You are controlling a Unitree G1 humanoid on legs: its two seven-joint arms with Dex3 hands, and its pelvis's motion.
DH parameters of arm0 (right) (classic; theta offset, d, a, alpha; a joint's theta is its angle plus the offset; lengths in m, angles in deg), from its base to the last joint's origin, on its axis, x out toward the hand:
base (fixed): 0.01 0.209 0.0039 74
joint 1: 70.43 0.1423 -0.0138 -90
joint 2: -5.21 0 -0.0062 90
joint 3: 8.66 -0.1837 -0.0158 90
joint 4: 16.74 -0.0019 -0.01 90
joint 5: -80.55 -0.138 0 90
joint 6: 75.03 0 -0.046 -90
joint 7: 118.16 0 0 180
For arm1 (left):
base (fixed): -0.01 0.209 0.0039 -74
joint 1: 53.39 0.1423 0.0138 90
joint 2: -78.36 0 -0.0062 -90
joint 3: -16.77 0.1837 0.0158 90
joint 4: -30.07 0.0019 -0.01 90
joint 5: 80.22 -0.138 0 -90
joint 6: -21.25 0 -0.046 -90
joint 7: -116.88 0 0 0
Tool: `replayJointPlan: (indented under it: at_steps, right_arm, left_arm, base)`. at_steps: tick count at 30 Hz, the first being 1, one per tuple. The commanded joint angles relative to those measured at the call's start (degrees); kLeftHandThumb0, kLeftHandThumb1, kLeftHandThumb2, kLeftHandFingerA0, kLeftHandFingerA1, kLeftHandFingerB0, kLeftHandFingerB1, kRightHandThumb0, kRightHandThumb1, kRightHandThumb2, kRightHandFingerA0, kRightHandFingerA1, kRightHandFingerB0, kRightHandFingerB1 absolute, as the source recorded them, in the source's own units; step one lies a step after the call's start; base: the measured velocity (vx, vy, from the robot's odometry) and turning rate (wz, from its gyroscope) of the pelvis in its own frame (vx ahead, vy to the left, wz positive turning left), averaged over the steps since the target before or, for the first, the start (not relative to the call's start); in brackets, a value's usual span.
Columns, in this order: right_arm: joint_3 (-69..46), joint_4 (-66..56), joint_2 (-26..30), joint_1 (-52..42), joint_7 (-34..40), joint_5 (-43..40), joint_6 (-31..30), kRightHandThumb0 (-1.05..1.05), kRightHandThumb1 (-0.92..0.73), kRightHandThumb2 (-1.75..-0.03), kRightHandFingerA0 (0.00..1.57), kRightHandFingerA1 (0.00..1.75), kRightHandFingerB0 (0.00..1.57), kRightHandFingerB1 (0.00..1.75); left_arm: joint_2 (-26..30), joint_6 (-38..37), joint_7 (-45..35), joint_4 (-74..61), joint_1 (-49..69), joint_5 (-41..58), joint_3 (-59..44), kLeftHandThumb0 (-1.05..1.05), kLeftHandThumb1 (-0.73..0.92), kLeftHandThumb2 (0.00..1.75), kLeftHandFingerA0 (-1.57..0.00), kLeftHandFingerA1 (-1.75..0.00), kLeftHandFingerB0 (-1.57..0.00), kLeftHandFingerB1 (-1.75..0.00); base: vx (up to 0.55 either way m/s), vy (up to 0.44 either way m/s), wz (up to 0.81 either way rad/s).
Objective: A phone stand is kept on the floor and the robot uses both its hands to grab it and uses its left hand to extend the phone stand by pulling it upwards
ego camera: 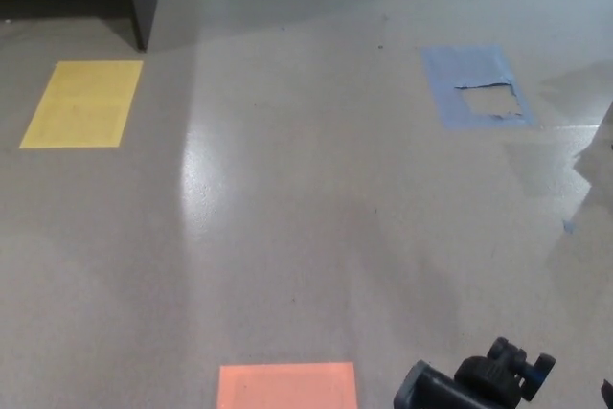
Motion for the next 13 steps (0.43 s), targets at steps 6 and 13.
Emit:
replayJointPlan:
  at_steps: [6,13]
  right_arm:
    - [0.9,0.7,2.0,-0.5,10.2,6.2,1.4,-1.05,-0.82,-0.69,0.0,0.27,0.0,0.02]
    - [1.1,0.9,1.9,-0.3,9.8,5.0,1.4,-1.05,-0.79,-0.68,0.0,0.28,0.0,0.09]
  left_arm:
    - [-0.6,-6.1,-2.8,1.3,-0.9,1.4,-2.0,-0.81,0.71,0.62,-0.31,-0.32,-0.26,-0.3]
    - [-0.9,-5.8,-3.1,1.4,-1.3,0.9,-2.4,-0.82,0.71,0.62,-0.3,-0.32,-0.26,-0.3]
  base:
    - [0.0,0.0,0.0]
    - [0.0,0.0,0.0]
